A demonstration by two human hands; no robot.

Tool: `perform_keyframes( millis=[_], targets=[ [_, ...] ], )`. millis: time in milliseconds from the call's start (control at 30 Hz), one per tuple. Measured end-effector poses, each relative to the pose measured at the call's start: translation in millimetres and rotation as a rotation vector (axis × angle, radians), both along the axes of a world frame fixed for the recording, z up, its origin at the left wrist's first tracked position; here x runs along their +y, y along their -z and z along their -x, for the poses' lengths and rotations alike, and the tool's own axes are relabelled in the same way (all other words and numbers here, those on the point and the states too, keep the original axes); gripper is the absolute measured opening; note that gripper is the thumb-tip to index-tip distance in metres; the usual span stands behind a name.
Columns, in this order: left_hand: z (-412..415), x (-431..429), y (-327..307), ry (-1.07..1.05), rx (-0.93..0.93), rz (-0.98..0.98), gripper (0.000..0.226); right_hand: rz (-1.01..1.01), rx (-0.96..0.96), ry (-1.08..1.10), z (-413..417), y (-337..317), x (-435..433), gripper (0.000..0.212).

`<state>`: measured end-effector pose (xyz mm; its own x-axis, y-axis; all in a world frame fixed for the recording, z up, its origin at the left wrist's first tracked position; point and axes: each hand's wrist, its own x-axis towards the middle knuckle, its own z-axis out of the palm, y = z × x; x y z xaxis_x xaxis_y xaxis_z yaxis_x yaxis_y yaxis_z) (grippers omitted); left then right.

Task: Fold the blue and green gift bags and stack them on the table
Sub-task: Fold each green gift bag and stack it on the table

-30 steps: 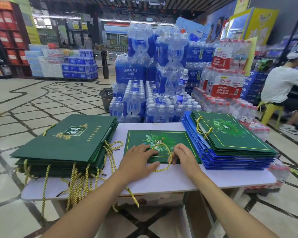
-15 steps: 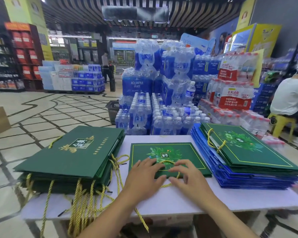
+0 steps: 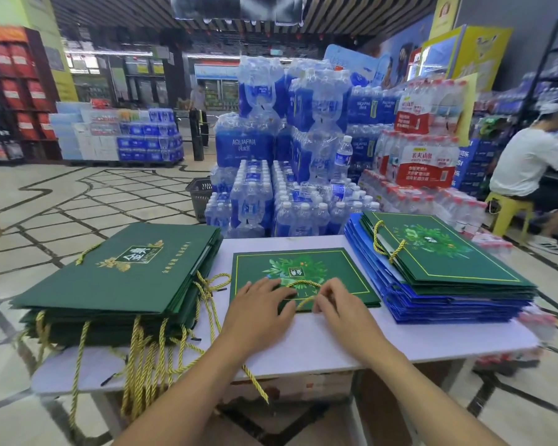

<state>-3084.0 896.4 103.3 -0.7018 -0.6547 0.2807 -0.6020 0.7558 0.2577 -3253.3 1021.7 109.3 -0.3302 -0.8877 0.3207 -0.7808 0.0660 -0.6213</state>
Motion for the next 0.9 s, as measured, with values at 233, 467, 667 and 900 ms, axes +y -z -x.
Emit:
perform_keyframes(
  millis=[233, 467, 667, 900],
  targets=[
    [-2, 5, -5, 0.002, -0.03, 0.033, 0.058, 0.191, -0.383, 0.155, 14, -5, 1, 0.012],
    [-2, 5, -5, 0.001, 0.0, 0.025, 0.044, 0.232, -0.483, 0.182, 10, -4, 1, 0.009],
    [-2, 5, -6, 0.007, -0.013, 0.014, 0.048, 0.206, -0.493, 0.204, 14, -6, 2, 0.025],
    [-2, 5, -6, 0.01, -0.065, 0.0, 0.053, 0.217, -0.395, 0.235, 13, -5, 4, 0.023]
  ],
)
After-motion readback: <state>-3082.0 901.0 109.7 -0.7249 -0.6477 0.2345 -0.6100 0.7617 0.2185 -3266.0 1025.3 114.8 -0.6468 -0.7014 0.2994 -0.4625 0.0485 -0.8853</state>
